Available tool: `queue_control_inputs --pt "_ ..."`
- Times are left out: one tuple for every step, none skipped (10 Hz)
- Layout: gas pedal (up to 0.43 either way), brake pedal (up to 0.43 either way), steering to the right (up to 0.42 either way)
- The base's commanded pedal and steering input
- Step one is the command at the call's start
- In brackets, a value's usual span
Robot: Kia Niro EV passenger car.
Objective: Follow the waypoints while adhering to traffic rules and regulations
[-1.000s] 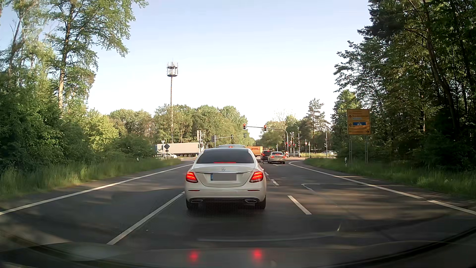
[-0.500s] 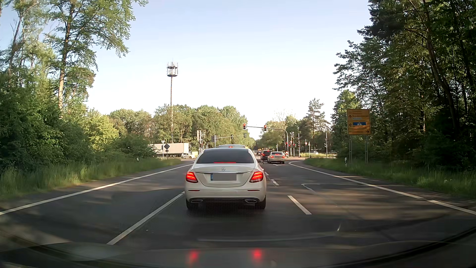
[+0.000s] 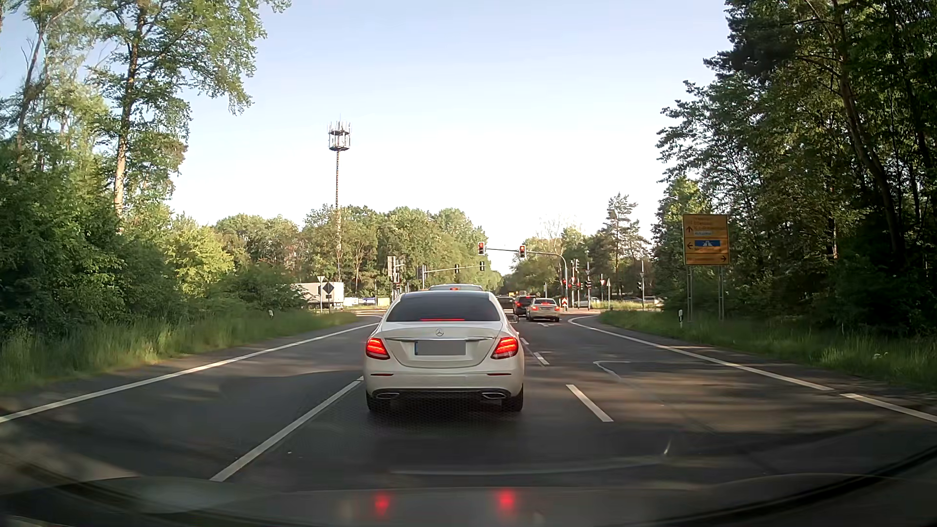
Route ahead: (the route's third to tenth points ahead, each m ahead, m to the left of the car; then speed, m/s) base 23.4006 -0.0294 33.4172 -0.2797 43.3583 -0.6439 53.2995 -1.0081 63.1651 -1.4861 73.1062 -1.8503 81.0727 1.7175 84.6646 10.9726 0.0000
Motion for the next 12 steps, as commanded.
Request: queue_control_inputs --pt "0.000 0.000 -0.004" --pt "0.000 0.000 -0.004" --pt "0.000 0.000 -0.004" --pt "0.000 0.000 -0.004" --pt "0.000 0.000 -0.004" --pt "0.000 0.000 -0.004" --pt "0.000 0.000 -0.005" --pt "0.000 0.000 -0.005" --pt "0.000 0.000 -0.004" --pt "0.000 0.000 -0.004" --pt "0.000 0.000 -0.004" --pt "0.000 0.000 -0.004"
